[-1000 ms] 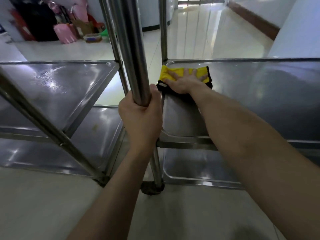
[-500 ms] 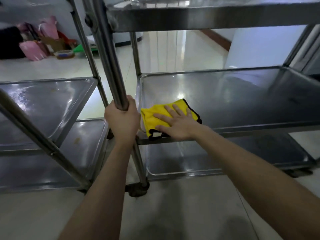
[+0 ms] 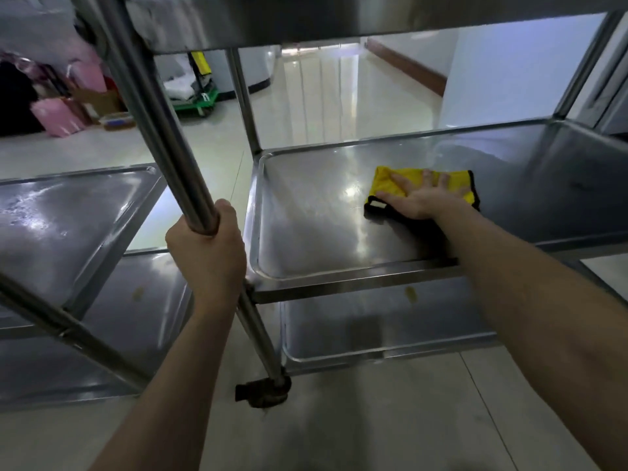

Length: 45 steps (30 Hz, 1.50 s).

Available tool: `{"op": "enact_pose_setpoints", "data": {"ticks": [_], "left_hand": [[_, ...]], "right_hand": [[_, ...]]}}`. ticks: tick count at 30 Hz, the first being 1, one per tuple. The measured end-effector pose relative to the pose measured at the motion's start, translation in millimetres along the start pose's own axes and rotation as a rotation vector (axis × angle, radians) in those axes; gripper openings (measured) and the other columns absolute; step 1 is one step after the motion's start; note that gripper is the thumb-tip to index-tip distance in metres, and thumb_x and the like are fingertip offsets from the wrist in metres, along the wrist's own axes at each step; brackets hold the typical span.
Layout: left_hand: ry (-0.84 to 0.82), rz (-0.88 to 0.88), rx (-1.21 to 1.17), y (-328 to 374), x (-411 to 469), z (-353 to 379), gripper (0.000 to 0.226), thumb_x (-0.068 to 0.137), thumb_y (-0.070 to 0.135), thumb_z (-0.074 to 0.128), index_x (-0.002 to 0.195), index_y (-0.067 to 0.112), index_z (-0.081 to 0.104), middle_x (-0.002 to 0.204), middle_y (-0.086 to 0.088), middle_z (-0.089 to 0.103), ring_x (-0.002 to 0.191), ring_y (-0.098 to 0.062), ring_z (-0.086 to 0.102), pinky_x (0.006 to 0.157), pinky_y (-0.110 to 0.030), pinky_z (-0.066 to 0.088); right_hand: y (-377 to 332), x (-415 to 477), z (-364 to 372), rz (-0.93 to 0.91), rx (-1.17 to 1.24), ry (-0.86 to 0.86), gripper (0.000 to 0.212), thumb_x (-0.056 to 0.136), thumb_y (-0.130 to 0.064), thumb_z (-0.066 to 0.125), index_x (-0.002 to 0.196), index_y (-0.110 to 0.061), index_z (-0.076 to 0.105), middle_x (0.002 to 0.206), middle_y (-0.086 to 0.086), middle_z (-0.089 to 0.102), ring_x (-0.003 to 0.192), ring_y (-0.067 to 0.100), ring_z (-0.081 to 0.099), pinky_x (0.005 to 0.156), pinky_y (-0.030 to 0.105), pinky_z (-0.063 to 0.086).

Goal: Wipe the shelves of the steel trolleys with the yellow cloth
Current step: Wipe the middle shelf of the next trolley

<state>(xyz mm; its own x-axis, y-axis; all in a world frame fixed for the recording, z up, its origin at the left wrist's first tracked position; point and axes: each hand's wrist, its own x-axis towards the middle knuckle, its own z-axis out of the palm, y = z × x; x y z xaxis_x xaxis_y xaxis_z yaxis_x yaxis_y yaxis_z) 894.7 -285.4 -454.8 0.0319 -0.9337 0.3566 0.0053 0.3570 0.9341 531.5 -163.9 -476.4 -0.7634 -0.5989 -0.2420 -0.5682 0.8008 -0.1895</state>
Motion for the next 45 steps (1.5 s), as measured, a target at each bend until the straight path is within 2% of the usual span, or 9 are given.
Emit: {"op": "enact_pose_setpoints", "data": {"ticks": [5, 11, 20, 24, 31, 35, 39, 42, 45], "left_hand": [[0.000, 0.029, -0.002, 1, -4, 6, 0.047, 0.088, 0.039, 0.065, 0.070, 0.002, 0.043, 0.066, -0.035, 0.046, 0.055, -0.053, 0.051, 0.048, -0.057, 0.047], [-0.005, 0.017, -0.019, 4, 0, 7, 0.047, 0.087, 0.040, 0.065, 0.070, 0.008, 0.036, 0.065, -0.033, 0.039, 0.053, -0.042, 0.042, 0.051, -0.058, 0.046], [-0.040, -0.040, -0.003, -1, 16, -3, 0.049, 0.089, 0.042, 0.069, 0.065, 0.016, 0.035, 0.065, -0.034, 0.038, 0.056, -0.031, 0.042, 0.052, -0.061, 0.047], [0.000, -0.089, 0.019, -8, 31, -20, 0.053, 0.089, 0.043, 0.068, 0.073, 0.000, 0.040, 0.067, -0.036, 0.044, 0.053, -0.043, 0.047, 0.051, -0.062, 0.050], [0.113, -0.044, 0.042, -12, 32, -58, 0.041, 0.086, 0.041, 0.068, 0.062, 0.019, 0.043, 0.056, -0.006, 0.044, 0.049, -0.020, 0.050, 0.047, -0.041, 0.046], [0.126, -0.034, 0.114, -9, 34, -71, 0.053, 0.091, 0.049, 0.070, 0.083, -0.001, 0.055, 0.074, -0.017, 0.056, 0.066, -0.031, 0.060, 0.065, -0.058, 0.058], [0.380, 0.382, 0.291, -6, -17, -64, 0.049, 0.095, 0.040, 0.074, 0.129, 0.012, 0.052, 0.122, -0.012, 0.055, 0.110, -0.024, 0.055, 0.098, -0.031, 0.049], [-0.047, 0.785, 0.536, -19, -62, -27, 0.033, 0.106, 0.035, 0.056, 0.131, 0.014, 0.058, 0.128, -0.009, 0.055, 0.121, -0.029, 0.053, 0.104, -0.041, 0.042], [-0.398, 0.634, 0.657, -20, -65, 10, 0.037, 0.111, 0.031, 0.044, 0.134, 0.011, 0.065, 0.138, -0.012, 0.062, 0.132, -0.035, 0.056, 0.110, -0.052, 0.045]], "right_hand": [[-107, 26, 5, -0.169, -0.083, 0.002, 0.096, 0.078, -0.104, 0.015, 0.163, -0.062, -0.002, 0.179, 0.003, -0.014, 0.161, 0.049, -0.016, 0.115, 0.085, -0.010], [-196, -28, 45, -0.466, -0.144, -0.010, 0.090, 0.082, -0.102, 0.015, 0.161, -0.064, -0.002, 0.180, -0.002, -0.011, 0.163, 0.044, -0.013, 0.113, 0.086, -0.011], [-102, -133, 64, -0.656, -0.110, -0.026, 0.062, 0.100, -0.080, 0.025, 0.159, -0.068, 0.011, 0.179, -0.016, -0.004, 0.166, 0.024, -0.008, 0.125, 0.073, -0.004], [-64, -154, 55, -0.708, -0.135, -0.036, 0.060, 0.106, -0.068, 0.036, 0.162, -0.063, 0.016, 0.178, -0.019, -0.001, 0.166, 0.019, -0.005, 0.129, 0.066, 0.001], [-8, -161, 56, -0.662, -0.115, 0.200, 0.079, 0.090, -0.093, 0.015, 0.162, -0.062, 0.017, 0.179, -0.016, 0.006, 0.166, 0.015, 0.003, 0.131, 0.059, 0.007], [-29, -158, 63, -0.634, -0.073, 0.226, 0.082, 0.087, -0.094, 0.010, 0.162, -0.062, 0.019, 0.179, -0.015, 0.008, 0.166, 0.017, 0.005, 0.131, 0.062, 0.006], [-51, -152, 67, -0.568, -0.052, 0.178, 0.077, 0.090, -0.092, 0.015, 0.162, -0.062, 0.017, 0.179, -0.014, 0.006, 0.166, 0.021, 0.002, 0.128, 0.068, -0.001], [-62, -145, 67, -0.501, -0.017, 0.157, 0.072, 0.096, -0.087, 0.019, 0.163, -0.060, 0.016, 0.180, -0.013, 0.004, 0.166, 0.022, -0.001, 0.127, 0.070, -0.005], [-68, -135, 62, -0.322, 0.033, 0.131, 0.074, 0.098, -0.083, 0.020, 0.166, -0.054, 0.014, 0.180, -0.009, 0.000, 0.166, 0.028, -0.005, 0.125, 0.072, -0.006]]}}
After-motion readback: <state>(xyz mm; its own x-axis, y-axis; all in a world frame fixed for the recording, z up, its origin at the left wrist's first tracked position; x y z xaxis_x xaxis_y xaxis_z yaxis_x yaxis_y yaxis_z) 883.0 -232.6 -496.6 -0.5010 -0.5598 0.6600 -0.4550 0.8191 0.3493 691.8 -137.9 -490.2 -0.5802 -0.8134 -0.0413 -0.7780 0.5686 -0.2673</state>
